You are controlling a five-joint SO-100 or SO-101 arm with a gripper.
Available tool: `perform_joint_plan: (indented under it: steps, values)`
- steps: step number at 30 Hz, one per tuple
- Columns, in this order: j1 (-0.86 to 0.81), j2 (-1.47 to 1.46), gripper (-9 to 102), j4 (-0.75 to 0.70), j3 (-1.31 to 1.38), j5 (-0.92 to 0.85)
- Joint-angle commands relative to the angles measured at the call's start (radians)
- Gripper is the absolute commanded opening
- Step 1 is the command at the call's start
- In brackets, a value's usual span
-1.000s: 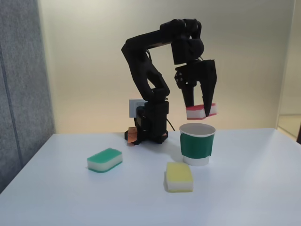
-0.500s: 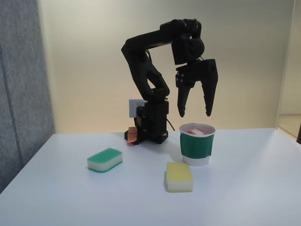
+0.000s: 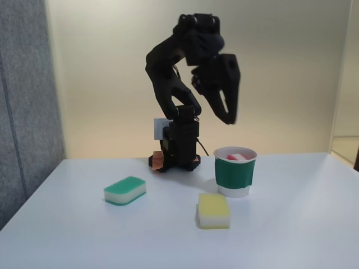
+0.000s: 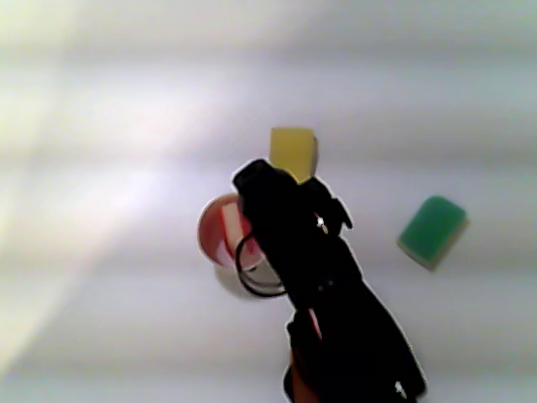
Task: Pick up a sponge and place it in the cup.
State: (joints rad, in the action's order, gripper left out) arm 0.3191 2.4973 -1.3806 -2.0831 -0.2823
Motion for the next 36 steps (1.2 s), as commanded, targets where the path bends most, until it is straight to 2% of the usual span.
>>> perform_joint_plan:
  steps: [1,4,6,10,17,28,36]
  values:
    - [-0.117,0.077,0,0.026,0.002,-0.029]
    - [-0.229,0.120,0,0.130,-0.035,-0.069]
    - [-0.287,0.138,0,0.140,-0.038,-0.097]
    - [-0.387,0.184,0,0.196,-0.084,-0.008]
    - [-0.552,0.308,0,0.397,-0.293,0.038]
    - [-0.584,0.592,0,0.420,-0.545,0.166]
    - [-0.537,0.762,0,0.408,-0.692,0.233]
